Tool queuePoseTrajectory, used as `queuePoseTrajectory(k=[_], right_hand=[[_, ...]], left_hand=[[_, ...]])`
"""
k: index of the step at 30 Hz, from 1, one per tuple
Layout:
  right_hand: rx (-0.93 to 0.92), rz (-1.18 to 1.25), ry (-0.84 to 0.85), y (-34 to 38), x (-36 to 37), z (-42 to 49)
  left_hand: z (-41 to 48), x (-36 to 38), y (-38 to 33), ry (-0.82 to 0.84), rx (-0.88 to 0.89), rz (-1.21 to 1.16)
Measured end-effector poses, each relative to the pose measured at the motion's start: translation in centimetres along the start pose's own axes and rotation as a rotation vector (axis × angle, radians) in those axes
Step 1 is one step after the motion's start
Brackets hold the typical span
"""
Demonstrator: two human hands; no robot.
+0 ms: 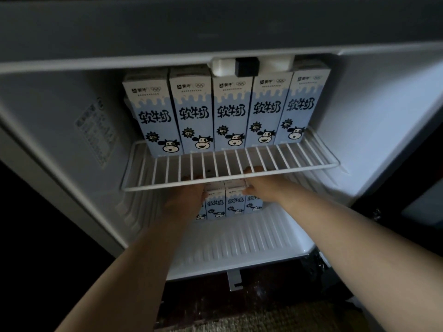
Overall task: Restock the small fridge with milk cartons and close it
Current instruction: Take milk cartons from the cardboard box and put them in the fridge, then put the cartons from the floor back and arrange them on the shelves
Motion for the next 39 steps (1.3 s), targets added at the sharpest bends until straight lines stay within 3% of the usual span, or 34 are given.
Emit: queuePoseTrajectory(k=[4,12,18,28,39], right_hand=[[0.013,-0.008,0.034,-0.3,0.2,-0.1],[-0.015,-0.058,0.025,1.4,-1.7,-2.5],[-0.011,-0.216,0.086,3.8,-3.2,-7.1],[-0.033,-0.395,0.067,7.9,-8.4,-20.5],[0.177,-0.353,-0.023,3.7,-13.8,-37.8]], left_hand=[[0.3,0.4,-1.3,0.081,0.061,0.301],[-2.5,0.8,-5.1,0.178,0.219,0.504],[-7.7,0.0,-8.8,0.353,0.219,0.588],[-17.3,-3.8,-18.4,0.482,0.34,0.689],[-27.4,-2.3,-31.2,0.498,0.618,0.795]])
Point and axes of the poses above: each hand's wrist, its own z-axis towards the middle knuckle, its own x-axis out of the palm, y = z × x, the point moved 10 cm from there along z, towards the middle knuckle, and after that the axes turned 7 degrees about y, right-handed, at the moved point
